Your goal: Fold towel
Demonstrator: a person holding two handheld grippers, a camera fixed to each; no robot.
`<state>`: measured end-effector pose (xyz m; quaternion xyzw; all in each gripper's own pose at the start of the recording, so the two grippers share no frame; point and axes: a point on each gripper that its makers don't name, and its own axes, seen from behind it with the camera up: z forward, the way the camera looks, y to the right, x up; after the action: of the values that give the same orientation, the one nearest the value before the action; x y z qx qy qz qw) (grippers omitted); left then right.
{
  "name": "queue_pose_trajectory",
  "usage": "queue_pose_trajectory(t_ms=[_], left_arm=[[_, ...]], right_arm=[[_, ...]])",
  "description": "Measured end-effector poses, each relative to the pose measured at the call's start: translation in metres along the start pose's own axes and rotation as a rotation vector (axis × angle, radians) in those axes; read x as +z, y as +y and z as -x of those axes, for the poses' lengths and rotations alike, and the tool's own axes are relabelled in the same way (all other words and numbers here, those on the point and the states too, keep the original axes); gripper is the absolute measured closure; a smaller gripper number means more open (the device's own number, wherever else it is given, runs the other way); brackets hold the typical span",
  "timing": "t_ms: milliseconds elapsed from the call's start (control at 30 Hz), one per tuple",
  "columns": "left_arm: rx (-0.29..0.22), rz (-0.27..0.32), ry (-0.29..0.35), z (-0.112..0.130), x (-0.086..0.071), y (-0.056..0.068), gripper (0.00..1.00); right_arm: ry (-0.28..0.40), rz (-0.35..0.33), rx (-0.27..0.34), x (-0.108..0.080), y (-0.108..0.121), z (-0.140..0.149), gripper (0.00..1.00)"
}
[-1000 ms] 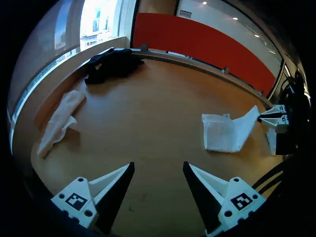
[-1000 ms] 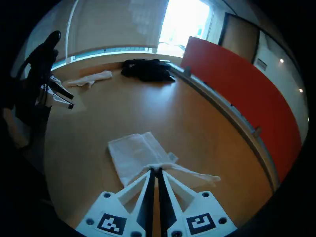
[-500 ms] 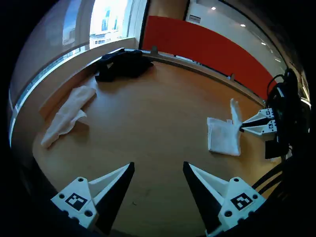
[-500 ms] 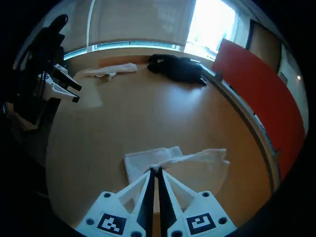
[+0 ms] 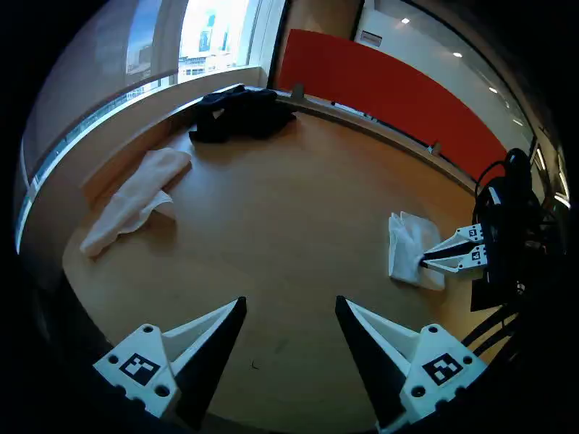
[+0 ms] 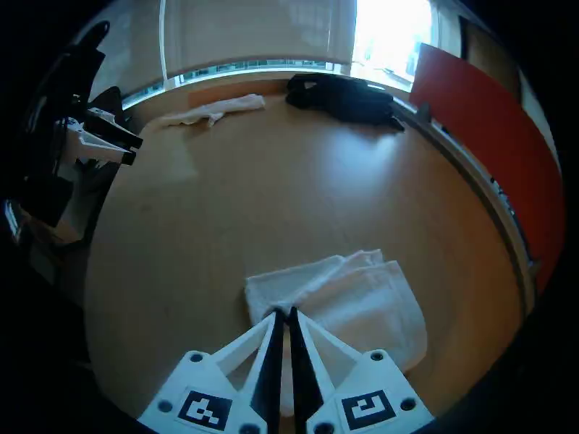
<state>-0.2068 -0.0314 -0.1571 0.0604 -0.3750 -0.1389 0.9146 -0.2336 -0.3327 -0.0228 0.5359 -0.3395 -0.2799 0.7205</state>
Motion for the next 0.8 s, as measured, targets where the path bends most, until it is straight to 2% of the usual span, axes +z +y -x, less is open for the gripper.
queue_pose_trajectory(t_ms=[67, 133, 233, 267, 367, 500, 800], left_arm=[[0.004, 0.002, -0.002, 0.000, 0.001, 0.002, 0.09], [0.009, 0.005, -0.004, 0.000, 0.002, 0.004, 0.09], [0.016, 0.009, -0.006, -0.001, 0.003, 0.007, 0.09], [0.018, 0.010, -0.007, -0.001, 0.004, 0.008, 0.09], [0.021, 0.014, -0.007, -0.002, 0.004, 0.010, 0.09], [0.023, 0.017, -0.006, -0.003, 0.004, 0.011, 0.09], [0.034, 0.020, -0.010, -0.002, 0.004, 0.012, 0.09]], right_arm=[[0.002, 0.000, 0.004, -0.001, 0.000, 0.000, 0.90], [0.004, 0.000, 0.008, -0.003, 0.000, 0.001, 0.83], [0.009, 0.003, 0.015, -0.006, 0.000, 0.001, 0.60], [0.011, 0.006, 0.017, -0.007, 0.000, 0.002, 0.49], [0.014, 0.018, 0.029, -0.011, 0.001, 0.005, 0.32], [0.019, 0.042, 0.053, -0.018, 0.003, 0.010, 0.28], [0.002, 0.083, 0.120, -0.032, 0.000, 0.038, 0.28]])
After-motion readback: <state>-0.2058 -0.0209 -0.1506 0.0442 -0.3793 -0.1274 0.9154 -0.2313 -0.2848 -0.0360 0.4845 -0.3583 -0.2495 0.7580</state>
